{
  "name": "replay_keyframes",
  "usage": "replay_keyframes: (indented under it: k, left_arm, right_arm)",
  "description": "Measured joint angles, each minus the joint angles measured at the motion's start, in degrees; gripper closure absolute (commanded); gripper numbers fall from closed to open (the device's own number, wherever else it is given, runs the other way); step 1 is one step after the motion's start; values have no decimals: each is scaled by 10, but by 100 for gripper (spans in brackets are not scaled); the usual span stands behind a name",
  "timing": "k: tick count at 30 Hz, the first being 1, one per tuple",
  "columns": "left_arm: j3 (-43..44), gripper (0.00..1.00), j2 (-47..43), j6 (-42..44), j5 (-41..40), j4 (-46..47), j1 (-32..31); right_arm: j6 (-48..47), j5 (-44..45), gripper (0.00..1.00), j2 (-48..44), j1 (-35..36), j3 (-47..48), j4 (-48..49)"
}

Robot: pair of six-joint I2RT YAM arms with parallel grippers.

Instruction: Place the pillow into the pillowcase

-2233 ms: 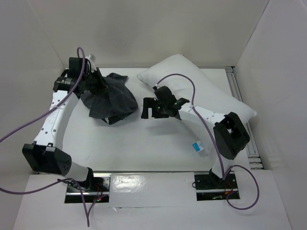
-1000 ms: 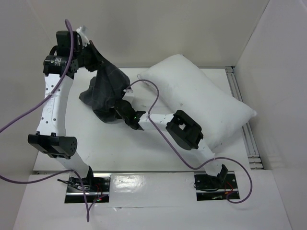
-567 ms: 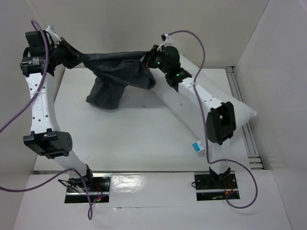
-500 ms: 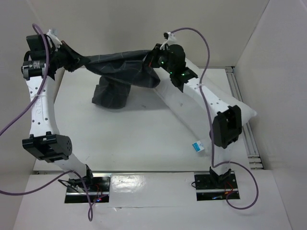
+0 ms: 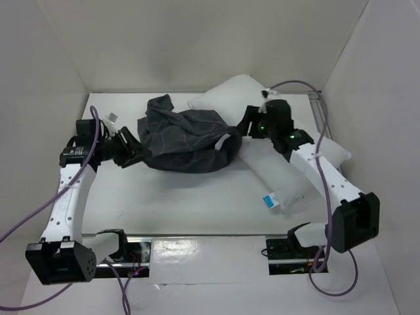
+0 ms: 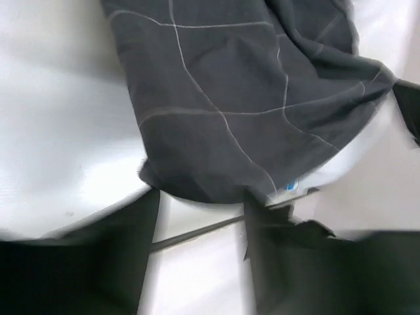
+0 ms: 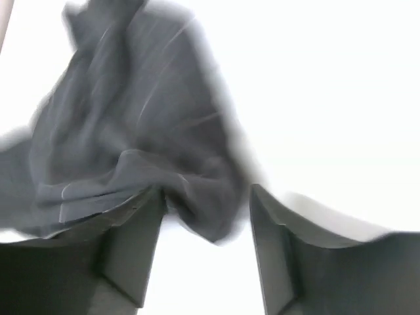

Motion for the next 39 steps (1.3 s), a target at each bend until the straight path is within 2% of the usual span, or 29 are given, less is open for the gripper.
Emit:
replay_keyframes:
  k: [1, 2, 5, 9, 11, 17, 21, 24, 27, 30, 34, 39]
  left_arm:
    - [-9, 22, -2, 8, -9, -8, -1]
    - [-10, 17, 4, 11, -22, -16, -3]
    - [5, 17, 34, 23, -74, -29, -6]
    - [38, 17, 91, 31, -141, -27, -6]
    - [56, 18, 127, 30, -158, -20, -6]
    - [123, 18, 292, 30, -150, 29, -6]
    - [209, 18, 427, 36, -130, 53, -10]
    - [228, 18, 474, 48, -127, 59, -16]
    - [209, 20, 476, 55, -127, 53, -26]
    - [139, 20, 441, 64, -137, 66, -40]
    - [12, 17, 344, 63, -157, 52, -60]
    - [-80, 16, 228, 42, -198, 51, -79]
  right_arm:
    - [-4, 12, 21, -14, -24, 0, -3]
    - [-9, 23, 18, -23, -45, 2, -5]
    - [-14, 28, 13, -29, -61, 15, -16]
    - [-15, 22, 12, -22, -17, 20, -26]
    - [-15, 23, 8, -16, 21, 20, -33]
    - [-12, 40, 2, 39, 125, 42, -89]
    - [-1, 56, 0, 64, 138, 43, -134]
    - [7, 77, 0, 67, 132, 43, -164]
    - [11, 89, 0, 72, 116, 43, -182]
    - [14, 100, 0, 93, 106, 46, -191]
    - [12, 110, 3, 132, 103, 47, -195]
    - [2, 120, 3, 183, 103, 72, -196]
